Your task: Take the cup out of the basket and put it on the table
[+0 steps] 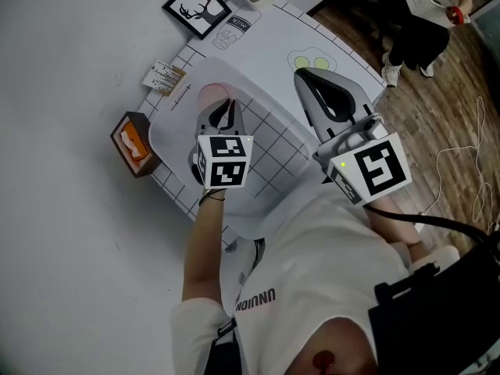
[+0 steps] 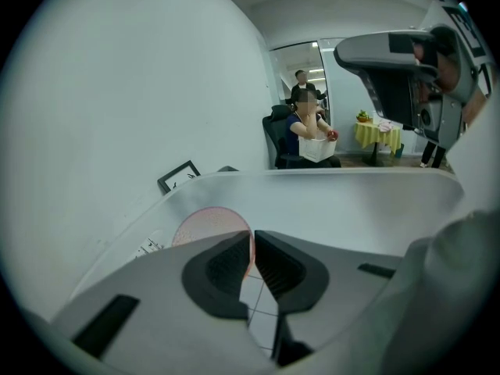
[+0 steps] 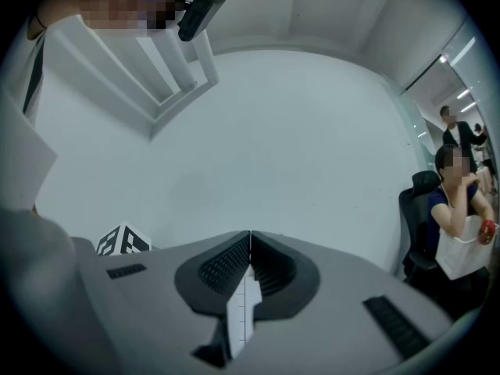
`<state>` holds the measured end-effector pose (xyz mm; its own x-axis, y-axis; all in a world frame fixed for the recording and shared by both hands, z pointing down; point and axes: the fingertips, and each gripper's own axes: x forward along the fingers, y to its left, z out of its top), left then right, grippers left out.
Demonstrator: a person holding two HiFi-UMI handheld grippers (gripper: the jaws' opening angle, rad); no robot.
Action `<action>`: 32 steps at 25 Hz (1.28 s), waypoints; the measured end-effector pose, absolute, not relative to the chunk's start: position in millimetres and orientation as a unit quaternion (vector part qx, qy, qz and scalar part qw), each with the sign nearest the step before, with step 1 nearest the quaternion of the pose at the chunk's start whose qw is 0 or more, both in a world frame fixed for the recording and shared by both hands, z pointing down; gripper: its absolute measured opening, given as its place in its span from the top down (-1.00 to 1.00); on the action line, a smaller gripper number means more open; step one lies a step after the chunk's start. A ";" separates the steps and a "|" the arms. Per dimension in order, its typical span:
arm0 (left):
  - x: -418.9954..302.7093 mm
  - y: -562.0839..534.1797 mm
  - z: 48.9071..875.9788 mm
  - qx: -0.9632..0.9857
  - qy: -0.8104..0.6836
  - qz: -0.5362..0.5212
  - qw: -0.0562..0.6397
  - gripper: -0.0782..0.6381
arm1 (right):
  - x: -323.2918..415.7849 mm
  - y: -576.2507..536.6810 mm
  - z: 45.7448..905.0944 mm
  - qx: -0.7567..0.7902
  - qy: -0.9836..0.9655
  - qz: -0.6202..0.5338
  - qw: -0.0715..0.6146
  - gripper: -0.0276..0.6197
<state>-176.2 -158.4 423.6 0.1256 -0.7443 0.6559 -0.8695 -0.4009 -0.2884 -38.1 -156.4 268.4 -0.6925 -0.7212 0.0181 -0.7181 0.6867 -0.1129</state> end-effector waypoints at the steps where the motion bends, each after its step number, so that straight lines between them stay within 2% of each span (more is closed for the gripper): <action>1: -176.5 -158.2 422.1 0.745 -0.544 0.377 0.082 0.70 | -38.0 -156.4 268.5 -0.392 0.918 -0.056 0.014 0.85; 32: -175.0 -150.1 380.8 0.744 -0.585 0.319 0.049 0.70 | -43.5 -154.3 268.3 -0.383 0.922 -0.059 0.016 0.85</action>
